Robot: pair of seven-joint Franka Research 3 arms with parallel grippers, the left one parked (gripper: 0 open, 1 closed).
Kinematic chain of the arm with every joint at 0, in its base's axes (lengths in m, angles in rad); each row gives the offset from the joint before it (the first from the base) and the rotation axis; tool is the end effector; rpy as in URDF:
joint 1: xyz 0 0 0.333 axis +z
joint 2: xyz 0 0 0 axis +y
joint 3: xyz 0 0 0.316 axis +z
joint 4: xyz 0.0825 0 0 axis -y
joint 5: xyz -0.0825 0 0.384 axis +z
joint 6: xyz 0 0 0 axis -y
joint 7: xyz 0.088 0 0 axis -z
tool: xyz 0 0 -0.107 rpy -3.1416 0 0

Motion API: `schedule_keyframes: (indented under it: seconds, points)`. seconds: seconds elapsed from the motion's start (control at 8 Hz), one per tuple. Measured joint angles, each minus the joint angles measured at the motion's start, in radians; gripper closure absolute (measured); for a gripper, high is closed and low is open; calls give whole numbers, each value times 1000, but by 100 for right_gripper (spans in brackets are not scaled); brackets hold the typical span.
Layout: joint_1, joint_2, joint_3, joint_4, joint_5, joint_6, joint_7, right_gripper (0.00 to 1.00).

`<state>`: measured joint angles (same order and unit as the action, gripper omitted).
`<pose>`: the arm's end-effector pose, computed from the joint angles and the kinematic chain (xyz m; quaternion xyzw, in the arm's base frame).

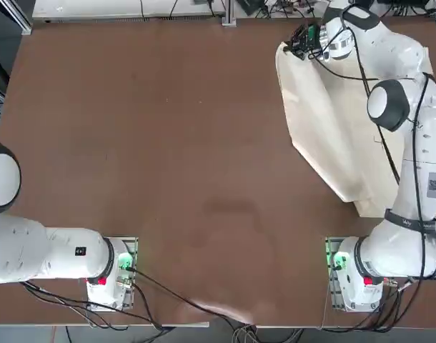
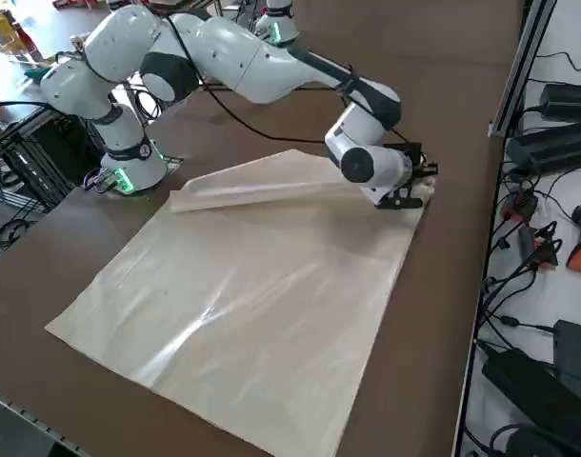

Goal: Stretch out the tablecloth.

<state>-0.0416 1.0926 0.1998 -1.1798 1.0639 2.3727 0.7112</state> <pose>0.7654 0.0841 0.1383 -0.6672 0.5959 0.1513 0.4205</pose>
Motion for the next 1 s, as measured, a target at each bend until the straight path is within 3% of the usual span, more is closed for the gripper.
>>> schedule_keyframes:
  seconds: [1.0]
  points:
    - [69, 6, 5, 3, 60, -11, 50, 98]
